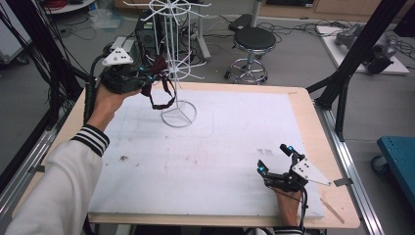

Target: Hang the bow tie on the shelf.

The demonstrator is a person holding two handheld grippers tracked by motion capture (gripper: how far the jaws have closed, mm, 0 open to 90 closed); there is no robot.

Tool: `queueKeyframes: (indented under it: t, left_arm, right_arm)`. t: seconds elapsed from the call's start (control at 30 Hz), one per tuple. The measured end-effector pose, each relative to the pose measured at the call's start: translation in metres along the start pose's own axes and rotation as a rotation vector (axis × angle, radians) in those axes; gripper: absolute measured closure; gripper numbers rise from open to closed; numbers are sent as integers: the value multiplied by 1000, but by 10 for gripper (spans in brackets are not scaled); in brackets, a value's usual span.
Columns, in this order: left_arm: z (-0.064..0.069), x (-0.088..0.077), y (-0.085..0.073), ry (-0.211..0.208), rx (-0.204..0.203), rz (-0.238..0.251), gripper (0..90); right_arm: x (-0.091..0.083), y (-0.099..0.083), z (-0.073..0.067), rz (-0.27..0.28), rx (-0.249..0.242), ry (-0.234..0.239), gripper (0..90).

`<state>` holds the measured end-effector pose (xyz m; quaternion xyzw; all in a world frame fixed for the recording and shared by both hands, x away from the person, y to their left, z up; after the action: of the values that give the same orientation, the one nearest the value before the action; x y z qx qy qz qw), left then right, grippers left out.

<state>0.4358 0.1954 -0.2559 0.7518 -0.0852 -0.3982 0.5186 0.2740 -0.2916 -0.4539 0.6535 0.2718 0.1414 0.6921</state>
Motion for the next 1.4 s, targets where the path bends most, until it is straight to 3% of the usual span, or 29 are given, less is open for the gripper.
queueKeyframes:
  t: [0.53, 0.8, 1.17, 1.4]
  left_arm:
    - [-5, 6, -2, 70, 1, -38, 768]
    - [-6, 10, 0, 80, -6, -46, 768]
    - [-1, 18, 11, 92, 19, -63, 767]
    - [1, 21, 11, 90, 6, -72, 761]
  right_arm:
    - [0, 0, 0, 0, 4, 0, 6]
    - [0, 0, 1, 3, 0, -2, 6]
    - [0, 0, 1, 2, 4, -3, 6]
    - [0, 0, 1, 7, -4, -3, 6]
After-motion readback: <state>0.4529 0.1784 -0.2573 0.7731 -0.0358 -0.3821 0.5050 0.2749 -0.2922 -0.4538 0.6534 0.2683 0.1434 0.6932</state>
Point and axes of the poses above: each handheld gripper's, and its own axes: x roughly forward along the jaws, y roughly out of its top, z roughly to its right, the point moved 1 cm from there along x, roughly forward along the jaws, and after that the axes turned 10 degrees about -z, right-handed, at the moved point
